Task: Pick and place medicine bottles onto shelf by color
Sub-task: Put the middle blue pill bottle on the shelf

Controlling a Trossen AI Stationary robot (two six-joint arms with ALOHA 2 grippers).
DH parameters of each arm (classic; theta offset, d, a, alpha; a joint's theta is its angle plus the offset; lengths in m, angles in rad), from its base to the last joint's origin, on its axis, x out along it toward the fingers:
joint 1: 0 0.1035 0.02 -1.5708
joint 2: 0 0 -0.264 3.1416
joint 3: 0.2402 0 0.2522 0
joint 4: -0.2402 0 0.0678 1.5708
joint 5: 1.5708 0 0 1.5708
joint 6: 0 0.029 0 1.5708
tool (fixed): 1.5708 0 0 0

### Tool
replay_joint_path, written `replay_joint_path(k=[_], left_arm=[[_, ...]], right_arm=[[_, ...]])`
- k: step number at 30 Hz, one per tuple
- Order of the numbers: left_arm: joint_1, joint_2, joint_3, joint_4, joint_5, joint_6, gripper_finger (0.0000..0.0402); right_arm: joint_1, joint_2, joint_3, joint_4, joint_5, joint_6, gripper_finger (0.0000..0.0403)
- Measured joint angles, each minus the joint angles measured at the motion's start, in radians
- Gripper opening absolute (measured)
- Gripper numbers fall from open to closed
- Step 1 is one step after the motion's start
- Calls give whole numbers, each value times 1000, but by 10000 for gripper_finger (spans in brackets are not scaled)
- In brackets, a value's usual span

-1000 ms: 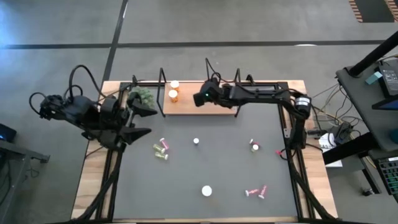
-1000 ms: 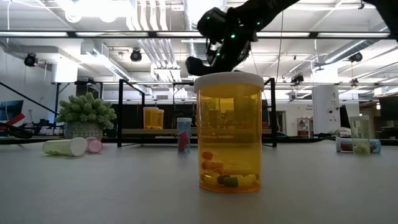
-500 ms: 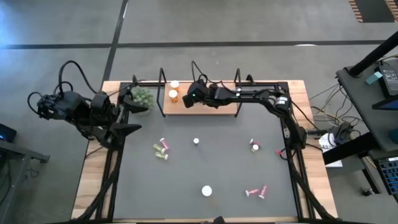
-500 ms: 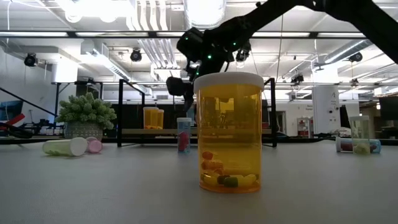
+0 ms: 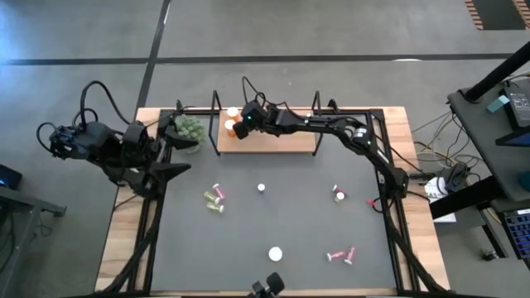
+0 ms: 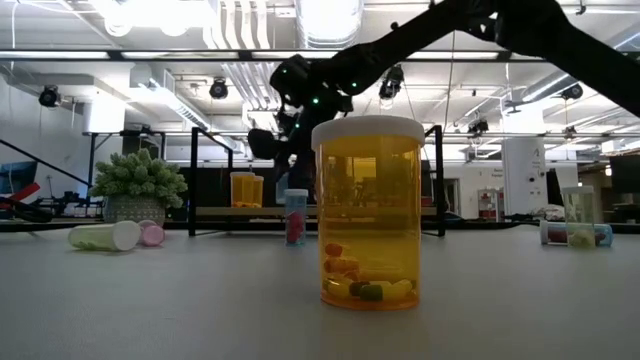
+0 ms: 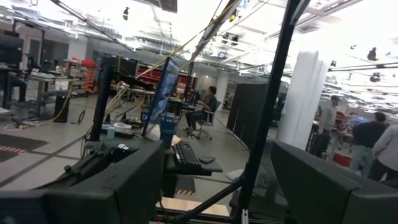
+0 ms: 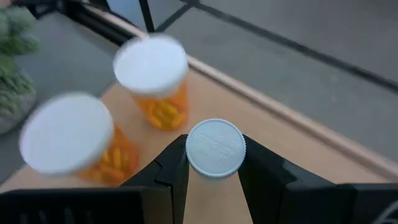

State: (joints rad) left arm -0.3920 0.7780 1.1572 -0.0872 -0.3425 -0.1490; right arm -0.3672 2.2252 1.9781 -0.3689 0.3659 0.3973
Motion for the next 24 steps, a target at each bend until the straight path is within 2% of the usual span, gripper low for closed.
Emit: replay_joint_path(k=[9,13,24], left_arm=[[0,9,0,0,-34,0,279],[0,11,0,0,-34,0,279],[0,9,0,0,-36,0,279]], right_arm=[[-39,1,20,-48,-4,19,112],[-46,1,7,-44,-57,50,112],[-46,2,-10,-47,-51,48,112]])
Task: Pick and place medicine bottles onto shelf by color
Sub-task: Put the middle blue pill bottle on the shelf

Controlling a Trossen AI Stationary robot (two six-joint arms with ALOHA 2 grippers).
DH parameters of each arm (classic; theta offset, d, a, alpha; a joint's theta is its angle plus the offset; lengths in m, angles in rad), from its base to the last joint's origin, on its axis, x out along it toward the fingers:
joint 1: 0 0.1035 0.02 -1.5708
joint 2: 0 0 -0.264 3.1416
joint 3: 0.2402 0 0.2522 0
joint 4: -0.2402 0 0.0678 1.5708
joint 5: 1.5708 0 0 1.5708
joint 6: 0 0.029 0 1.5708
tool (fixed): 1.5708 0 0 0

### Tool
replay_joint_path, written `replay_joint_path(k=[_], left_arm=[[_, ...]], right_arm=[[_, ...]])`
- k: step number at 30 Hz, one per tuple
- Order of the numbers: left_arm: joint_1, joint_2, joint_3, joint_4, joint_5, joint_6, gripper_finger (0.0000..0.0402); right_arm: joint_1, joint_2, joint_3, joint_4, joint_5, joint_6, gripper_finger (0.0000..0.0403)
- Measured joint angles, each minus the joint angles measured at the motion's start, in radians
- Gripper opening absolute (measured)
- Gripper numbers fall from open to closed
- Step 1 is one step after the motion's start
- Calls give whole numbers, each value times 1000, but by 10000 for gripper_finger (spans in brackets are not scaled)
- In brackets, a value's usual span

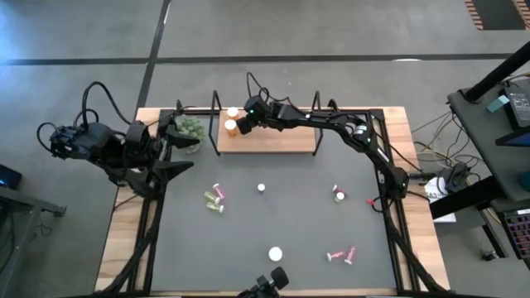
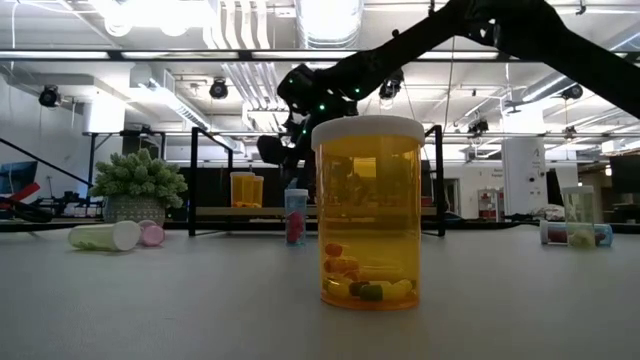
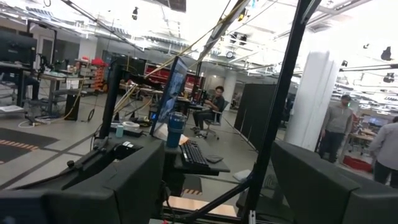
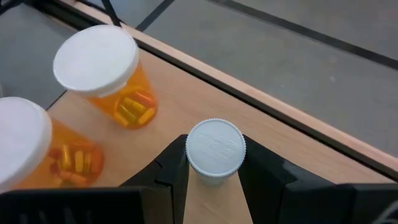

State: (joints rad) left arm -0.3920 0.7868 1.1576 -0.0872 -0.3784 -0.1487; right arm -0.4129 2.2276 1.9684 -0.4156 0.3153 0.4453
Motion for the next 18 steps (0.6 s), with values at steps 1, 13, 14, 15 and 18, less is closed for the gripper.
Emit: replay_joint_path(k=[1,13,14,15,18], left_arm=[[0,0,0,0,0,0,279],[0,4,0,0,-1,0,279],[0,5,0,0,-1,0,279],[0,6,0,0,-1,0,279],[0,6,0,0,-2,0,279]], right_arm=[[0,0,-1,0,-1,0,112],[0,-2,-24,17,0,0,121],[0,-2,-24,14,-1,0,126],[0,-2,-25,6,-2,0,131],[0,1,-24,3,-3,-1,149]])
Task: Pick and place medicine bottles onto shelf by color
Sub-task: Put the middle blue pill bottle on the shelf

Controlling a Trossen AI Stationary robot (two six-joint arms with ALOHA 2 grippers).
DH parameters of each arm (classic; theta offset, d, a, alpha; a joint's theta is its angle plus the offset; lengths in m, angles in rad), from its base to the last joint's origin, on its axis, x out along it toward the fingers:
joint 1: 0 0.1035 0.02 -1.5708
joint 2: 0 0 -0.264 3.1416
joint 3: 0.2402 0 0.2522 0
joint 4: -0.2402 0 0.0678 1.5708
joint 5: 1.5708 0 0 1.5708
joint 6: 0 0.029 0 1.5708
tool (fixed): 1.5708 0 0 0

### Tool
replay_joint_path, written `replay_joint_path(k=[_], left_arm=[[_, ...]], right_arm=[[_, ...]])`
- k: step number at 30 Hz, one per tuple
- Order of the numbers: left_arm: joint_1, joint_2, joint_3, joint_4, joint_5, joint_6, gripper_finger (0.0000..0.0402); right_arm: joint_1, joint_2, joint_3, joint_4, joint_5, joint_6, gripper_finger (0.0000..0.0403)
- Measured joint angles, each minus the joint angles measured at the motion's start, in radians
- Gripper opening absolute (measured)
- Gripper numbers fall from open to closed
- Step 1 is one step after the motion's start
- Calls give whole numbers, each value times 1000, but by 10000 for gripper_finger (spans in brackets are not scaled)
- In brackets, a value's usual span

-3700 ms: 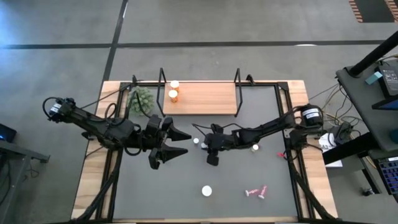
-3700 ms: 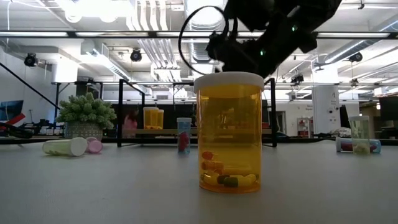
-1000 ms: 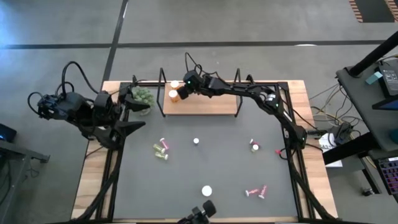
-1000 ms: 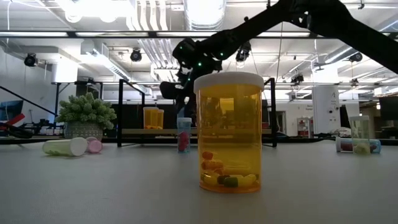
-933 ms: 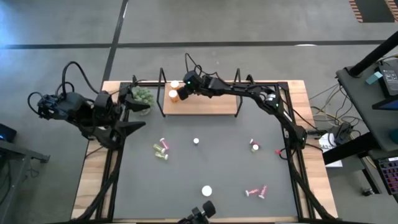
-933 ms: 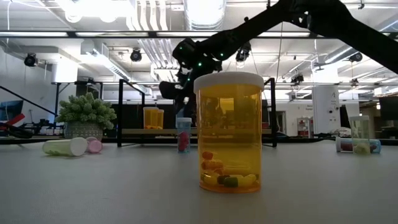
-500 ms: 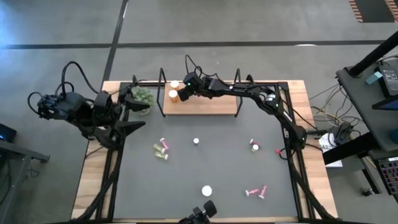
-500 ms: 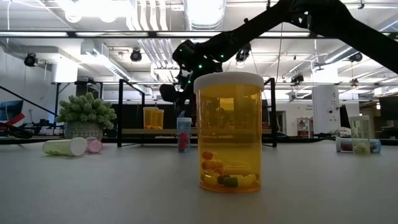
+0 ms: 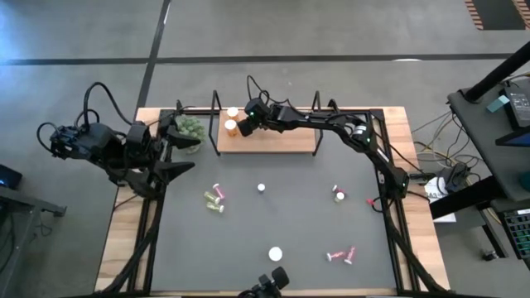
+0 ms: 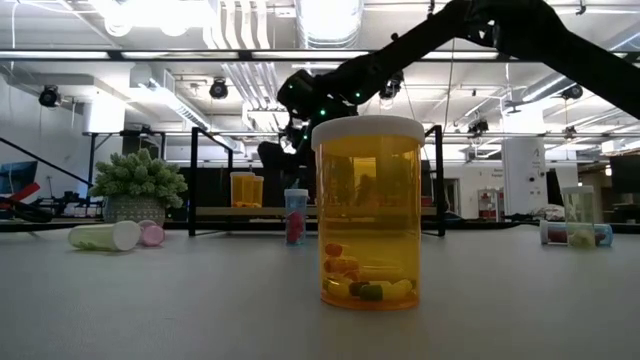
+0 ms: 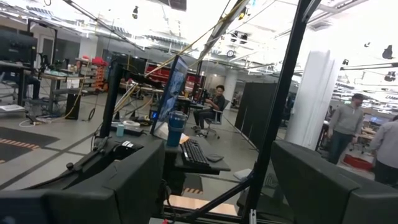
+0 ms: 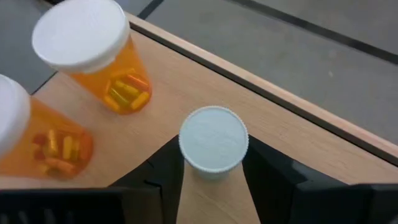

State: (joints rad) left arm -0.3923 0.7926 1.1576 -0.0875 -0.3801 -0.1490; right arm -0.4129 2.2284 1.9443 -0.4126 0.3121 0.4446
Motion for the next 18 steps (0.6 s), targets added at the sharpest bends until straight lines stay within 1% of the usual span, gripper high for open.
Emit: replay_joint_path(k=[10,18], left_arm=[[0,6,0,0,0,0,279],[0,12,0,0,0,0,279]], right_arm=[[2,-2,20,5,-9,-46,203],[2,-35,32,-2,-35,-48,224]])
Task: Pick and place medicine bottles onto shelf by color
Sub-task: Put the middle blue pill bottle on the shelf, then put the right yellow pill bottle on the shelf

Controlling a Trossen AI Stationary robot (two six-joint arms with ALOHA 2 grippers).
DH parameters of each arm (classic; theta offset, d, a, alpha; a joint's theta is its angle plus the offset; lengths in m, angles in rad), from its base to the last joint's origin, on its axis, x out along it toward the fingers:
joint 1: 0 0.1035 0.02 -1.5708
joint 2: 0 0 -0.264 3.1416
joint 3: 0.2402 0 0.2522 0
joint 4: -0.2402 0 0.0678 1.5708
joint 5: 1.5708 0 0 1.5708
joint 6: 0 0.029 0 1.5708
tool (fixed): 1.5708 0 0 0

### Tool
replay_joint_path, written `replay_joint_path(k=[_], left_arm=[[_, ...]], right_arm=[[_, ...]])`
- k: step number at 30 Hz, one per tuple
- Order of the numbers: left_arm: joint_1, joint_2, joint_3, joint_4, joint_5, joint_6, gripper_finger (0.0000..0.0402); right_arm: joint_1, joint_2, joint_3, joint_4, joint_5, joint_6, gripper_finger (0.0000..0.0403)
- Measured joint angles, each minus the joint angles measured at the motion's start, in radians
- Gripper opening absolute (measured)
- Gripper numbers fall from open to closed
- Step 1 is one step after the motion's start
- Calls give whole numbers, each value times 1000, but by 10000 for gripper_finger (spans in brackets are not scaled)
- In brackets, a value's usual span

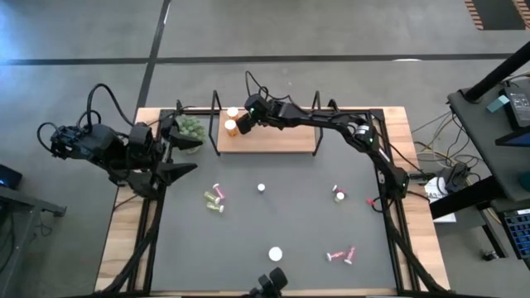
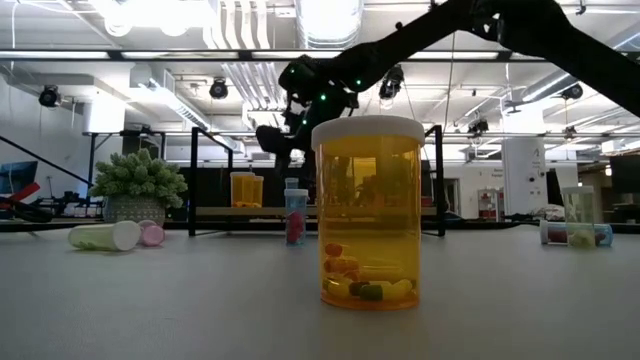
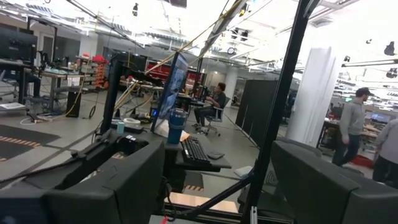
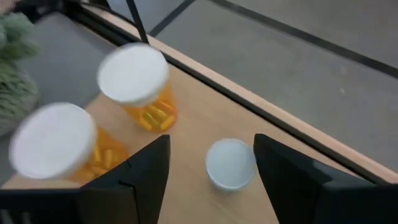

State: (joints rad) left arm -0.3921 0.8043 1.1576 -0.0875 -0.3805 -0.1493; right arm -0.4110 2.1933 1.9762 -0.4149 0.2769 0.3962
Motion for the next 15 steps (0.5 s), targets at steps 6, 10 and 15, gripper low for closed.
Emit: replay_joint_path(k=[6,10,15], left_arm=[[0,0,0,0,0,0,279],[0,0,0,0,0,0,279],[0,0,0,-11,0,0,279]], right_arm=[[1,-44,0,-28,-19,4,232],[5,-103,0,-138,-74,8,233],[43,-186,0,-281,-142,-26,233]])
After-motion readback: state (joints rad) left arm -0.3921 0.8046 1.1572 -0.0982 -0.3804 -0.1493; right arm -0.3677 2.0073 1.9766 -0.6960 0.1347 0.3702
